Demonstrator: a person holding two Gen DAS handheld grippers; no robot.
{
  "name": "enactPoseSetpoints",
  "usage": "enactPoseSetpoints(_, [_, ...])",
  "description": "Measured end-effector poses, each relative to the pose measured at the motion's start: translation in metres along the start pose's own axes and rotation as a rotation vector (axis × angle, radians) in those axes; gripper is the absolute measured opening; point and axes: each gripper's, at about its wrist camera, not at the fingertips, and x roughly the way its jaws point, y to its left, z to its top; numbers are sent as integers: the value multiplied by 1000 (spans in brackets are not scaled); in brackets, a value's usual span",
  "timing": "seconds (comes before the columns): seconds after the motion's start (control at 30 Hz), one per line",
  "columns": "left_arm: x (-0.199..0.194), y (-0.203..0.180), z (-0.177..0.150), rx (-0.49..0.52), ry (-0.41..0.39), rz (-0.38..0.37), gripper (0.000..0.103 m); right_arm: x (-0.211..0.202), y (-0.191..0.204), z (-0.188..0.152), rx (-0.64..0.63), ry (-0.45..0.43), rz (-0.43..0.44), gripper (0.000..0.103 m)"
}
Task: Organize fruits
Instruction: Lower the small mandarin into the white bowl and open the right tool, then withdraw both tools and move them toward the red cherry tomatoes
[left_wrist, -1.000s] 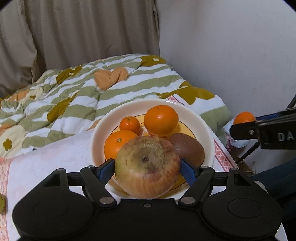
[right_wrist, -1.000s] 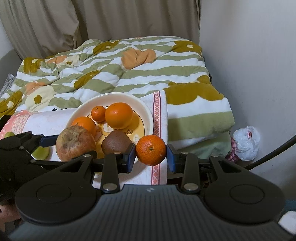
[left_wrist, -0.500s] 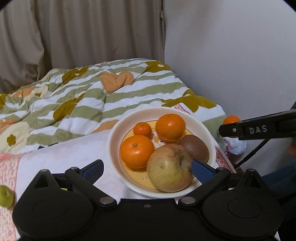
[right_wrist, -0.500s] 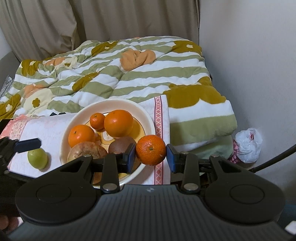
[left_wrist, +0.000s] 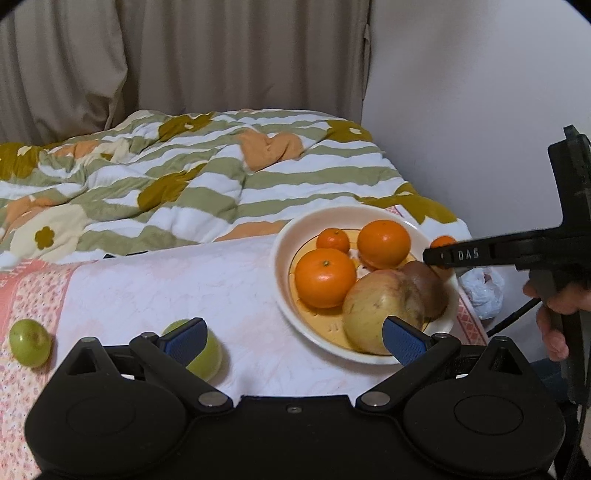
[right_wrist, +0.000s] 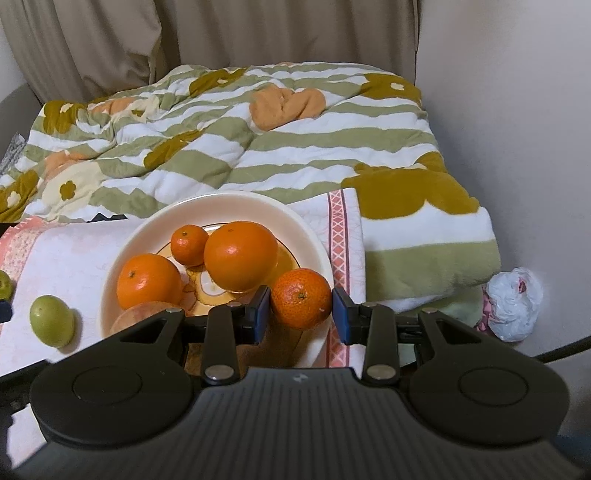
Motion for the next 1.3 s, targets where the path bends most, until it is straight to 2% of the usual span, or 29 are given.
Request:
enactPoseSetpoints(0.2, [-3, 6, -5, -17, -1, 10, 103, 6, 2, 3, -17, -11, 6, 53])
enactPoseSetpoints(0.23, [-3, 7, -5, -18, -2, 12, 103, 5, 2, 3, -15, -19, 9, 56])
enactPoseSetpoints(0.27, [-5, 7, -5, -20, -3, 13, 103, 4, 2, 3, -14, -22, 14, 66])
enactPoseSetpoints(0.3, [-6, 8, -6, -22, -4, 13, 103, 4, 3, 3, -13, -23, 15, 81])
enactPoseSetpoints(0.37, [-7, 8, -6, -26, -6, 15, 103, -1, 5, 2, -9, -44, -2, 99])
enactPoseSetpoints(0.4, [-8, 8, -7, -28, -7, 18, 103, -3, 5, 1, -13, -54, -5, 103])
enactPoseSetpoints(0.67, [-24, 5, -10, -46, -34, 24, 103, -27, 9, -4, -43, -73, 1, 103])
enactPoseSetpoints(1.0, [-71, -2, -19, -74, -115, 51, 103, -84, 12, -16, -63, -125, 20, 103])
enactPoseSetpoints(1.3, [-121, 14, -37, -123, -145, 145, 103, -135, 28, -34, -88, -159, 62, 103])
